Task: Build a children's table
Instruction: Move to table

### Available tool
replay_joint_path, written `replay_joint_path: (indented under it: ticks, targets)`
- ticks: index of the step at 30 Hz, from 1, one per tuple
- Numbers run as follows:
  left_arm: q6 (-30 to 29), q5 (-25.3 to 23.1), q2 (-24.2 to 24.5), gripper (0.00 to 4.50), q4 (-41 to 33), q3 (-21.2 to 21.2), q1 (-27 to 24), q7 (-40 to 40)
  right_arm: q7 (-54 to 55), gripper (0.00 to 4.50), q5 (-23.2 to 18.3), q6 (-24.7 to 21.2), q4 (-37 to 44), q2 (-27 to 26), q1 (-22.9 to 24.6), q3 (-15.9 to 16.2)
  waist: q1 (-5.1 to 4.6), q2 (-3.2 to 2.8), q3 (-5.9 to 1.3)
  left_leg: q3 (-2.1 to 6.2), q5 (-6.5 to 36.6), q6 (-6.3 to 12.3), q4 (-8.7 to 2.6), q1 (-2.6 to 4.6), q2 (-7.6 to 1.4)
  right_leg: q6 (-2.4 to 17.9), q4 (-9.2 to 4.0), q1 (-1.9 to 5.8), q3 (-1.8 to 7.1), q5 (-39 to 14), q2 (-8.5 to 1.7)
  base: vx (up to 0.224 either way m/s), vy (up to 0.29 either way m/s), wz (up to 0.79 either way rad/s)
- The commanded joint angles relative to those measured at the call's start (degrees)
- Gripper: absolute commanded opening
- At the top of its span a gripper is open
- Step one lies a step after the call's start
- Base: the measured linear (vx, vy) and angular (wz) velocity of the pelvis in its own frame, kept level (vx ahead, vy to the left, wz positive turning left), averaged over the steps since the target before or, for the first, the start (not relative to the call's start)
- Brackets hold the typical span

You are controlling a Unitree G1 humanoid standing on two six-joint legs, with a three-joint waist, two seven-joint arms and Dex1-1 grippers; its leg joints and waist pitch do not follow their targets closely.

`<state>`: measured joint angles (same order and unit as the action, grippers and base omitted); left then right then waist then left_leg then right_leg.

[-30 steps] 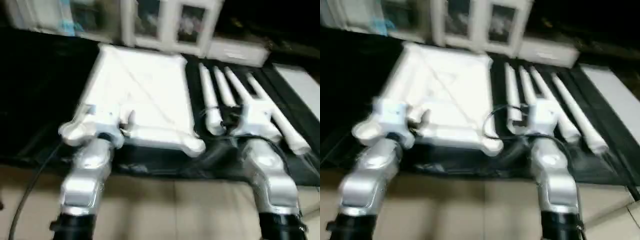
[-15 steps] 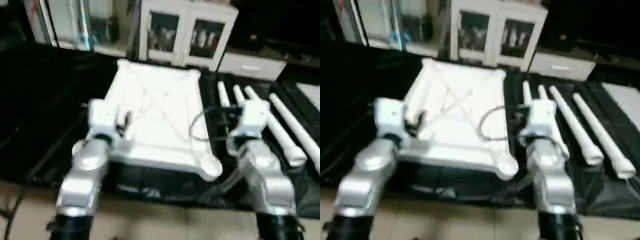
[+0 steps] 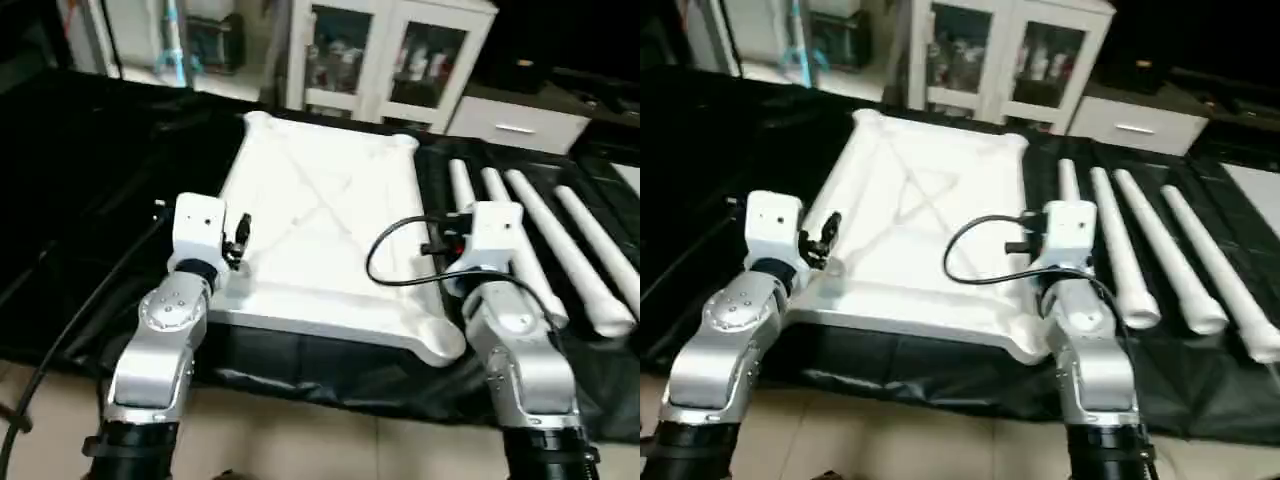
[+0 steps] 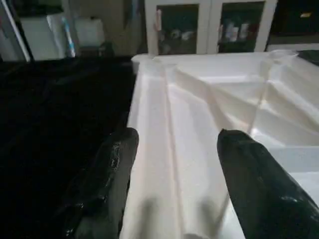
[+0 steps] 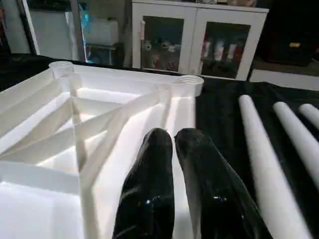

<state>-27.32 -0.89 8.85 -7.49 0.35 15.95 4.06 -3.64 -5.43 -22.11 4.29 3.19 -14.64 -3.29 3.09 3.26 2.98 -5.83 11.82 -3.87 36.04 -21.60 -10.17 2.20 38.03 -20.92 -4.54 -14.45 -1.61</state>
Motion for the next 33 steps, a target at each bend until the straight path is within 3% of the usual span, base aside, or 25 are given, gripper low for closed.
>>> replay_joint_path:
  ticks: [1, 3, 4, 5, 6, 8, 9, 10, 11, 12, 13, 14, 15, 16, 17, 18, 19, 21, 22, 23, 25, 27, 29, 30, 33]
  targets:
    - [0.2, 0.0, -0.8, 2.97, 0.6, -1.0, 0.6, 0.0, 0.5, 0.41, 0.4, 0.3, 0.5, 1.0, 0.9, -1.0, -1.27, -1.84, -3.16, 5.67, 16.8, 9.29, -10.67, 3.23, -11.15, 10.3, 0.67, -0.76, 0.98, -3.0, -4.13, -0.068, -0.181, 0.05]
    - [0.2, -0.1, -1.0, 2.97, 0.5, -1.1, 0.5, 0.0, 0.4, 0.41, 0.4, 0.1, 0.7, 1.1, 1.0, -1.0, -1.48, -0.74, -2.90, 3.30, 20.1, 11.78, -10.05, 2.03, -8.88, 17.8, -1.64, -0.02, 1.68, -3.5, -5.41, -0.066, -0.212, 0.05]
    - [0.2, -0.1, -1.0, 2.97, 0.4, -1.1, 0.5, -0.1, 0.4, 0.41, 0.4, 0.0, 0.7, 1.1, 1.0, -1.1, -0.93, 0.78, -2.77, -1.14, 20.5, 9.72, -3.89, 1.26, -1.73, 23.2, -7.47, 0.20, 2.02, -11.4, -5.41, -0.075, -0.257, 0.07]
    - [0.2, -0.1, -1.1, 2.97, 0.4, -1.1, 0.5, -0.1, 0.4, 0.41, 0.4, -0.1, 0.7, 1.2, 0.9, -1.2, 0.62, 2.79, -2.97, -4.89, 15.0, 9.23, 10.28, 0.36, 3.72, 21.3, -12.21, 0.51, 2.21, -26.2, -7.65, -0.075, -0.257, 0.07]
    - [0.3, -0.1, -1.1, 2.97, 0.5, -1.1, 0.5, -0.1, 0.4, 0.41, 0.4, -0.1, 0.6, 1.3, 0.9, -1.3, 0.82, 2.93, -3.23, -4.57, 13.7, 9.03, 11.11, -1.76, 3.65, 19.0, -11.24, 1.87, 3.33, -28.0, -7.38, -0.072, -0.238, 0.02]
    - [0.5, -0.5, -0.9, 2.97, 0.5, -1.4, 0.6, 0.0, 0.5, 0.41, 0.4, -0.1, 0.6, 1.4, 0.9, -1.3, 0.52, 2.71, -3.57, -3.62, 13.7, 9.55, 8.94, -2.10, 4.78, 10.4, -10.75, 3.59, 3.46, -21.0, -6.53, -0.056, -0.219, 0.00]
    - [0.6, -0.7, -0.6, 2.97, 0.5, -1.6, 0.6, 0.1, 0.5, 0.41, 0.4, -0.1, 0.7, 1.5, 0.9, -1.3, 0.48, 1.81, -3.77, -3.15, 12.7, 10.25, 7.01, -1.63, 4.64, 7.2, -11.36, 3.95, 3.40, -19.9, -6.25, -0.066, -0.196, 0.07]
    - [0.5, -0.9, -0.5, 2.97, 0.6, -1.7, 0.7, 0.3, 0.3, 0.41, 0.3, -0.5, 0.9, 1.4, 1.0, -1.2, 0.43, -0.43, -4.27, -1.67, 7.9, 12.22, 2.29, -0.02, 2.28, -1.6, -12.69, 4.04, 1.61, -17.6, -4.27, -0.067, -0.189, 0.14]
    - [0.7, -0.3, -0.7, 2.97, 0.6, -1.4, 0.6, 0.5, 0.2, 0.41, 0.3, -0.7, 1.0, 1.4, 1.1, -1.1, -0.75, -2.56, -5.36, 8.75, -4.0, 18.95, -4.29, 4.65, -14.19, -10.4, -3.72, 0.20, -2.79, -10.0, -3.66, -0.067, -0.189, 0.14]
    - [0.7, 0.0, -0.8, 2.97, 0.6, -1.2, 0.6, 0.7, 0.1, 0.41, 0.4, -0.9, 1.1, 1.4, 1.1, -0.9, -0.94, -2.48, -5.92, 10.44, -10.0, 24.25, -4.92, 6.86, -19.21, -10.4, 2.55, -4.07, -1.84, -11.5, -4.70, -0.049, -0.201, 0.09]
    - [0.6, 0.3, -0.7, 2.97, 0.5, -0.9, 0.5, 0.9, 0.0, 0.41, 0.5, -1.1, 1.2, 1.5, 1.1, -0.6, -1.17, -0.93, -4.96, 6.41, -23.9, 29.22, -1.80, 7.29, -13.73, -4.9, 7.77, -10.22, 2.23, -5.9, -6.08, -0.038, -0.152, 0.09]
    - [0.5, 0.3, -0.7, 2.97, 0.5, -0.8, 0.5, 0.9, -0.1, 0.41, 0.5, -1.1, 1.2, 1.5, 1.1, -0.5, -0.22, -1.60, -3.98, 2.57, -27.1, 29.89, -2.10, 4.59, -9.23, -2.6, 6.46, -9.38, 2.25, 0.1, -4.88, -0.038, -0.152, 0.09]
    - [0.1, 0.9, -1.0, 2.97, 0.5, -0.2, 0.5, 0.9, -0.5, 0.41, 0.2, -1.3, 1.4, 1.5, 1.0, -0.3, -0.21, 0.17, -4.35, -0.96, -23.3, 26.24, 0.75, 1.42, -1.56, -3.0, -1.40, -4.80, 5.09, 8.8, -5.15, -0.046, -0.129, 0.14]
    - [0.2, 1.4, -1.3, 2.97, 0.4, 0.3, 0.4, 0.9, -0.8, 0.41, 0.0, -1.3, 1.6, 1.4, 0.9, -0.1, 0.09, 0.14, -3.98, -0.70, -13.2, 19.06, 0.68, -1.13, 1.56, -4.8, -3.58, -1.54, 6.14, 3.3, -8.20, -0.077, -0.170, -0.05]
    - [0.3, 2.2, -1.8, 2.97, 0.1, 1.0, 0.3, 0.7, -1.1, 0.41, -0.1, -1.4, 1.8, 1.4, 0.8, 0.0, 1.58, 1.31, -4.58, -1.24, -7.5, 11.04, 0.27, 0.08, 0.06, -2.4, -3.95, -1.48, 5.99, 2.1, -8.38, -0.077, -0.170, -0.05]
    - [0.2, 2.6, -2.1, 2.97, -0.1, 1.4, 0.1, 0.5, -1.4, 0.41, -0.2, -1.5, 2.0, 1.5, 0.7, 0.3, 1.51, 2.16, -4.46, -1.46, -2.5, 8.65, -0.69, 0.39, -0.17, -1.7, -4.10, -0.78, 5.79, 0.4, -7.70, -0.098, -0.194, -0.01]
    - [0.2, 2.6, -2.1, 2.97, -0.2, 1.4, 0.0, 0.5, -1.4, 0.41, -0.2, -1.6, 2.0, 1.5, 0.7, 0.3, 1.95, 1.93, -3.54, -2.11, 9.6, 3.78, -2.88, 0.63, -0.10, -1.9, -5.60, 1.01, 5.08, -13.7, -6.89, -0.077, -0.182, 0.05]
    - [0.2, 2.5, -1.8, 2.97, -0.3, 1.3, -0.4, 0.4, -1.8, 0.41, -0.1, -1.9, 1.8, 1.5, 0.4, 0.7, 1.19, 1.70, -1.86, -2.97, 22.8, -0.09, -3.32, 3.63, 0.04, -4.2, -9.99, -0.07, 3.57, -47.4, -6.45, -0.066, -0.158, 0.01]
    - [0.2, 2.4, -1.9, 2.97, -0.5, 1.3, -0.5, 0.3, -1.9, 0.41, -0.1, -2.0, 1.6, 1.5, 0.3, 0.8, 0.40, 1.19, -1.17, -2.83, 27.8, -0.21, -3.18, 5.87, -0.01, -4.0, -11.49, -0.56, 1.53, -52.6, -5.83, -0.059, -0.095, -0.05]
    - [0.2, 2.4, -1.9, 2.97, -0.5, 1.3, -0.6, 0.2, -1.9, 0.41, -0.1, -2.0, 1.5, 1.5, 0.3, 0.9, 0.40, 1.19, -1.17, -2.83, 27.8, -0.21, -3.18, 5.87, -0.01, -4.0, -11.49, -0.56, 1.53, -52.6, -5.83, -0.059, -0.095, -0.05]
    - [-0.1, 2.3, -2.2, 2.97, -1.1, 1.5, -0.9, 0.2, -2.1, 0.41, -0.4, -2.1, 1.4, 1.6, 0.0, 0.9, -1.72, -0.55, -0.85, -1.20, 39.8, -0.26, -6.17, 7.56, -2.61, -2.9, -10.47, 1.66, -3.59, -39.4, -3.95, -0.051, -0.009, -0.17]
    - [-0.1, 2.2, -2.2, 2.97, -1.4, 1.6, -1.2, 0.1, -2.2, 0.41, -0.5, -2.2, 1.3, 1.6, -0.1, 1.0, -1.91, -1.82, -0.93, 0.61, 47.2, 0.70, -11.52, 5.96, -6.01, -0.8, -2.24, 5.31, -2.21, -20.6, -4.06, -0.002, 0.015, -0.24]
    - [-0.2, 2.2, -2.2, 2.97, -1.5, 1.8, -1.4, 0.1, -2.3, 0.41, -0.5, -2.3, 1.2, 1.6, -0.2, 1.2, -2.58, -0.41, 0.09, -0.73, 48.1, 0.35, -10.05, 7.66, -4.65, 0.9, -5.18, 3.06, -1.06, -24.7, -4.97, 0.025, -0.043, -0.22]
    - [-0.3, 2.3, -2.1, 2.97, -1.7, 1.8, -1.5, 0.1, -2.4, 0.41, -0.5, -2.4, 1.2, 1.5, -0.2, 1.3, -2.12, 0.65, -0.07, -3.02, 42.5, -0.55, -5.05, 9.82, -1.28, -0.4, -10.85, 1.22, -1.46, -43.2, -5.66, 0.092, -0.020, -0.11]
    - [-0.4, 2.3, -2.0, 2.97, -1.9, 1.8, -1.6, 0.0, -2.6, 0.41, -0.5, -2.3, 1.0, 1.4, -0.3, 1.4, 0.92, 1.54, -1.98, -3.32, 16.6, 1.92, -2.95, 3.99, 0.46, -3.2, -12.00, 7.90, 3.26, -51.6, -8.86, 0.134, -0.009, -0.21]
